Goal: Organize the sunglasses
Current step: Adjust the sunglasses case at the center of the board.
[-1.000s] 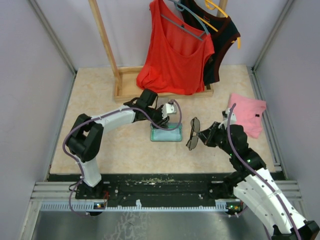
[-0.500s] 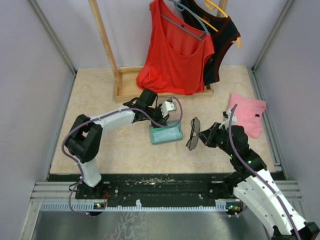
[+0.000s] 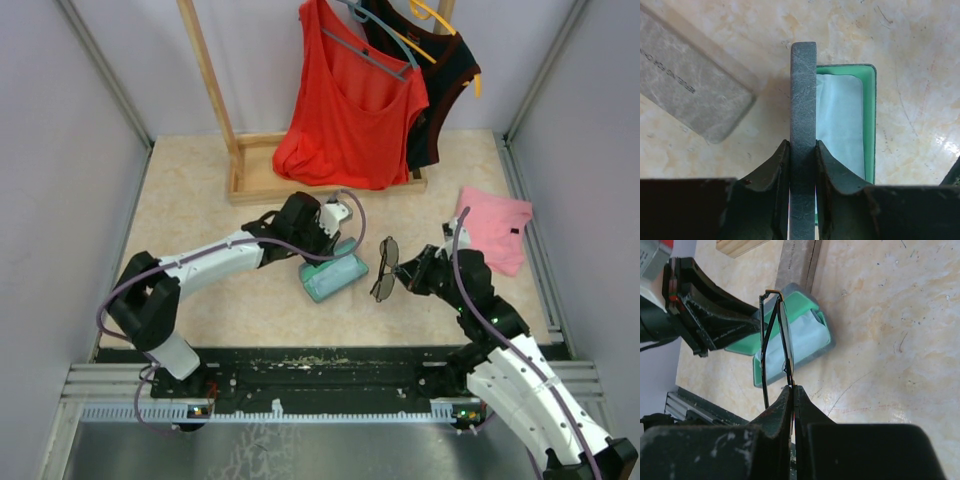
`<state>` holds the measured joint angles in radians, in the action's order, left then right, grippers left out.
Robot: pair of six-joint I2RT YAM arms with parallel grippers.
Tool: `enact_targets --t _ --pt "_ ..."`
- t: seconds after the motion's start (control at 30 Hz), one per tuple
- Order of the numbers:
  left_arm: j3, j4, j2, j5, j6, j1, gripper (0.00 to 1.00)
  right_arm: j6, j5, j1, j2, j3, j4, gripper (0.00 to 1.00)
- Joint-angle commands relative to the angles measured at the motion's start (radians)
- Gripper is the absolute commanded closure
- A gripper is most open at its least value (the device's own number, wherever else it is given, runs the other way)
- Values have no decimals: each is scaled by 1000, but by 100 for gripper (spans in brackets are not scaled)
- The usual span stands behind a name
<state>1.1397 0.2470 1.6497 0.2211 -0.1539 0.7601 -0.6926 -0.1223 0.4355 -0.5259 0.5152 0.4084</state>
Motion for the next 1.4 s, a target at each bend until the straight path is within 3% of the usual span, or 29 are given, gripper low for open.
enact_targets --t 0.0,0.4,0.67,0.9,1.1,1.37 --pt "-60 -72 -76 -154 200 66 82 -10 -10 -4 -10 7 -67 100" --pt "-219 -84 -193 -658 621 158 96 -47 -26 -4 -48 -4 -102 100" --pt "-308 -72 -222 -797 847 204 94 -103 -94 -4 -127 -7 -168 100" --pt "-327 -74 -208 -795 894 222 79 -137 -112 19 -215 0 -230 100" --pt "-349 -105 -234 -752 903 223 61 -156 -54 138 -329 31 -311 100" --pt "-362 -133 -278 -723 880 223 49 -149 -97 160 -513 68 -450 100"
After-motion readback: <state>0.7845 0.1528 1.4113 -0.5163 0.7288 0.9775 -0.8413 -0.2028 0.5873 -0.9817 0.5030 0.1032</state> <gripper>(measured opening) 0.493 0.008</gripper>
